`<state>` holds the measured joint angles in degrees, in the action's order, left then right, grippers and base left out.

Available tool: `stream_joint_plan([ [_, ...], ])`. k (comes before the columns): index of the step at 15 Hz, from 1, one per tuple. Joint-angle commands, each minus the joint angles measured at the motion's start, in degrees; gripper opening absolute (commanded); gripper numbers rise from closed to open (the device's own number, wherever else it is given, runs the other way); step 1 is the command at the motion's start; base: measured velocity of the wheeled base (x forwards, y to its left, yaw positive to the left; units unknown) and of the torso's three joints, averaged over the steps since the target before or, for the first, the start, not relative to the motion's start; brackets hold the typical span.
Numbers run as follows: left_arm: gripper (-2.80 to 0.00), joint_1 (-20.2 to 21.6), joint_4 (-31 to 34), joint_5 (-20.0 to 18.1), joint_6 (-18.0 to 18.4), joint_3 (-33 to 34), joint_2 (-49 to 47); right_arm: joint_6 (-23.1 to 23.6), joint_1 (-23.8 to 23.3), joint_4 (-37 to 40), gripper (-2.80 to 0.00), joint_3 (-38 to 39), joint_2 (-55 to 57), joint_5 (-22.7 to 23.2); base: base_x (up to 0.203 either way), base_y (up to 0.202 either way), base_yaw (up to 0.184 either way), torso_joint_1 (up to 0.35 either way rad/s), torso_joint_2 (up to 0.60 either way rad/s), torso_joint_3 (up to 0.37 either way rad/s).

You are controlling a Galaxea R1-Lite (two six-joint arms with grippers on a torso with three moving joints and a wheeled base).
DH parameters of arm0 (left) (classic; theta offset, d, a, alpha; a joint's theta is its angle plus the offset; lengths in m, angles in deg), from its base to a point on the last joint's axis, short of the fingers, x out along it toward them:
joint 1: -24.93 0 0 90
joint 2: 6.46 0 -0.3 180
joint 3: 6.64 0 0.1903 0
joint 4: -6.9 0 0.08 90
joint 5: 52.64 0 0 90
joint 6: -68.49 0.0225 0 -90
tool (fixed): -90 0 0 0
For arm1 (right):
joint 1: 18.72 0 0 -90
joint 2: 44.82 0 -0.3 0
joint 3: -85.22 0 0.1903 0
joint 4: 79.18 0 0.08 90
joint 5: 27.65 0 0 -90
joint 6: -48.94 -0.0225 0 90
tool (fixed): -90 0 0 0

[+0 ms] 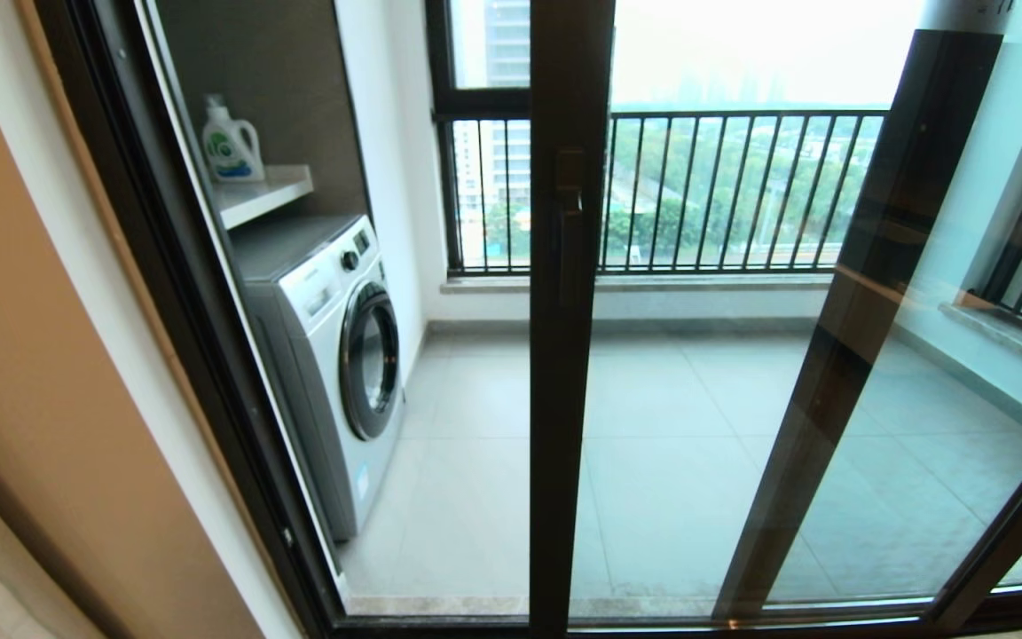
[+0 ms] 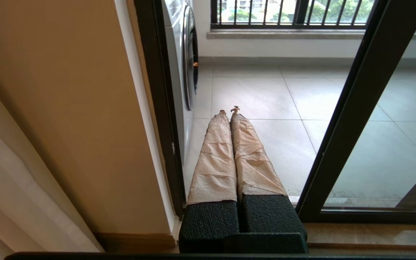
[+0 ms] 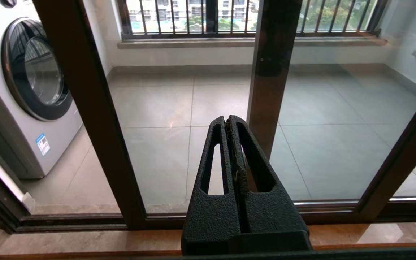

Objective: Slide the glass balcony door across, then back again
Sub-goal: Open the slid door

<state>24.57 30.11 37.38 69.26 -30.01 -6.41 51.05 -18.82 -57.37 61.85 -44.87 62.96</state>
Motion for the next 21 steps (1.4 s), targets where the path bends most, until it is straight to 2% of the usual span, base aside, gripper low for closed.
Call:
stream_joint_plan([
  [1, -2.8, 0.0, -0.02, -0.02, 0.02, 0.0, -0.14, -1.3, 0.02, 0.26, -2.8, -2.62, 0.99, -0.02, 0.0, 0.0, 0.0, 0.0, 0.0, 0.0],
  [4, -2.8, 0.0, -0.02, -0.01, 0.02, 0.0, -0.14, -8.54, 0.26, 0.42, -2.8, -12.6, 12.5, 3.4, 0.0, 0.0, 0.0, 0.0, 0.0, 0.0],
  [6, -2.8, 0.0, -0.02, 0.05, 0.02, 0.0, -0.14, -12.22, 1.06, 0.23, -2.8, -18.95, 22.53, 10.33, 0.0, 0.0, 0.0, 0.0, 0.0, 0.0],
  [8, -2.8, 0.0, -0.02, -0.02, 0.02, 0.0, -0.14, -13.54, 1.41, -1.75, -2.8, -23.79, 32.76, 16.36, 0.0, 0.0, 0.0, 0.0, 0.0, 0.0],
  [10, -2.8, 0.0, -0.02, -0.02, 0.02, 0.0, -0.14, -14.09, 1.81, -6.74, -2.8, -28.44, 43.91, 19.12, 0.0, 0.0, 0.0, 0.0, 0.0, 0.0],
  [12, -2.8, 0.0, -0.02, 0.06, 0.02, 0.0, -0.14, -14.36, 4.62, -11.32, -2.8, -36.0, 54.38, 20.49, 0.0, 0.0, 0.0, 0.0, 0.0, 0.0],
  [14, -2.8, 0.0, -0.02, 0.04, 0.02, 0.0, -0.14, -14.46, 9.95, -13.55, -2.8, -44.25, 62.63, 20.28, 0.0, 0.0, 0.0, 0.0, 0.0, 0.0],
  [15, -2.8, 0.0, -0.02, -0.02, 0.02, 0.0, -0.14, -14.3, 14.7, -14.11, -2.8, -46.87, 65.1, 19.4, 0.0, 0.0, 0.0, 0.0, 0.0, 0.0],
  [16, -2.8, 0.0, -0.02, 0.06, 0.02, 0.0, -0.14, -13.53, 19.33, -14.45, -2.8, -48.98, 67.5, 17.32, 0.0, 0.0, 0.0, 0.0, 0.0, 0.0],
  [19, -2.8, 0.0, -0.02, 0.06, 0.02, 0.0, -0.14, -9.77, 29.54, -15.1, -2.8, -55.14, 76.89, 6.03, 0.0, 0.0, 0.0, 0.0, 0.0, 0.0],
  [21, -2.8, 0.0, -0.02, -0.02, 0.02, 0.0, -0.14, -9.0, 31.9, -15.21, -2.8, -59.44, 81.06, 3.58, 0.0, 0.0, 0.0, 0.0, 0.0, 0.0],
])
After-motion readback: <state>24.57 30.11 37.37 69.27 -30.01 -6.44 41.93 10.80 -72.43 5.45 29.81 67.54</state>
